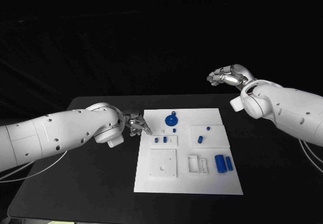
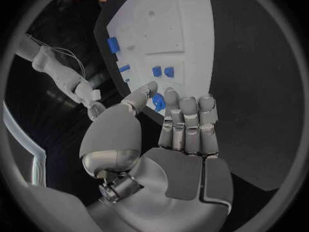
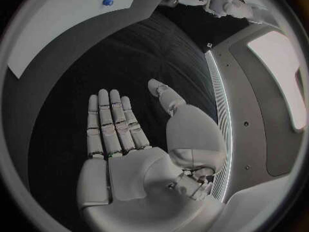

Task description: Assemble the parts on the task board

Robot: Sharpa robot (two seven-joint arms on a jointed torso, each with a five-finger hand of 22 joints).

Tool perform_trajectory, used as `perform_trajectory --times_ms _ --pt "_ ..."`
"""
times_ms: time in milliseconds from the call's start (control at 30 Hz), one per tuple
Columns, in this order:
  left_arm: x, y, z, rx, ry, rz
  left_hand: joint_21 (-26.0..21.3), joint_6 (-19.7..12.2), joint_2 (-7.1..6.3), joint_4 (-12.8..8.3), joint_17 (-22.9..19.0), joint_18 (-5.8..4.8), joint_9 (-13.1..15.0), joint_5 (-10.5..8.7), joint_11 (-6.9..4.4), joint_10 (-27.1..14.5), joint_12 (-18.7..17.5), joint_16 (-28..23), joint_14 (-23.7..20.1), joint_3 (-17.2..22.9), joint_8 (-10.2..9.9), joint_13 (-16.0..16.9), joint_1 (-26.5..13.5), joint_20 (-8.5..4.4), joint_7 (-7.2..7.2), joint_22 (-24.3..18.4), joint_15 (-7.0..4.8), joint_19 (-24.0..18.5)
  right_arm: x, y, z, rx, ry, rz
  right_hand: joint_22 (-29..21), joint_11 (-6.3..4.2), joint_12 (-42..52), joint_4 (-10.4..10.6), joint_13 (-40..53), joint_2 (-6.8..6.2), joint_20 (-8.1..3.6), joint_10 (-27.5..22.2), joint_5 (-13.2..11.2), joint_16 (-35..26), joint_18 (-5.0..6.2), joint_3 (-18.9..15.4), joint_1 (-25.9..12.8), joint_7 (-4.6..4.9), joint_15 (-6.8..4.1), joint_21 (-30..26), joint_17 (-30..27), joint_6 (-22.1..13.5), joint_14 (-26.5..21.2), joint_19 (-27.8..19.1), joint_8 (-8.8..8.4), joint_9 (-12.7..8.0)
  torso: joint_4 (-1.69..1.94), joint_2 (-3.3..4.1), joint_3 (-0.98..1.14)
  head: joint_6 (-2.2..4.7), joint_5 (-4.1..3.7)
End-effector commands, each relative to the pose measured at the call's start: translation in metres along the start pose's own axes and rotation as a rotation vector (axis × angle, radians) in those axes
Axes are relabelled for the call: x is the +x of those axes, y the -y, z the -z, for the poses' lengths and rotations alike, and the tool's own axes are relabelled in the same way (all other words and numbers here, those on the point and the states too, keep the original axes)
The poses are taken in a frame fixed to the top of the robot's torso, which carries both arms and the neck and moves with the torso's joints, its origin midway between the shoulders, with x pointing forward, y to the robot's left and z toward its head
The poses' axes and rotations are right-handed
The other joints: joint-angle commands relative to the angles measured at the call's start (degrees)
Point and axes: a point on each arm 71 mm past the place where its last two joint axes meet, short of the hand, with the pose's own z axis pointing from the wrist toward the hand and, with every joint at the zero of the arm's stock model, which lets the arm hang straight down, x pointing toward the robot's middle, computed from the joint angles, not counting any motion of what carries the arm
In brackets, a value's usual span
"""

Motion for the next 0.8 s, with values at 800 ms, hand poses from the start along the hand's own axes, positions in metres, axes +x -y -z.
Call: perform_trajectory --times_ms 800 --pt "0.030 0.007 -0.019 -0.006 -0.043 -0.118 0.7 1.6 -5.23 15.4 0.8 -0.25 -0.1 -14.30 -1.09 1.6 2.0 2.7 1.7 0.8 1.3 -0.8 -8.6 -7.21 -1.02 0.9 -1.19 2.0 0.003 -0.002 -0.001 -0.007 -0.012 0.000 0.1 0.34 -0.1 0.0 -0.2 0.24 -0.03 0.2 0.3 -0.2 0.62 -0.5 0.6 0.10 0.29 -0.3 -0.1 -0.5 0.0 -0.3 0.41 -0.2 -0.16 0.11 -0.05 0.10 0.16"
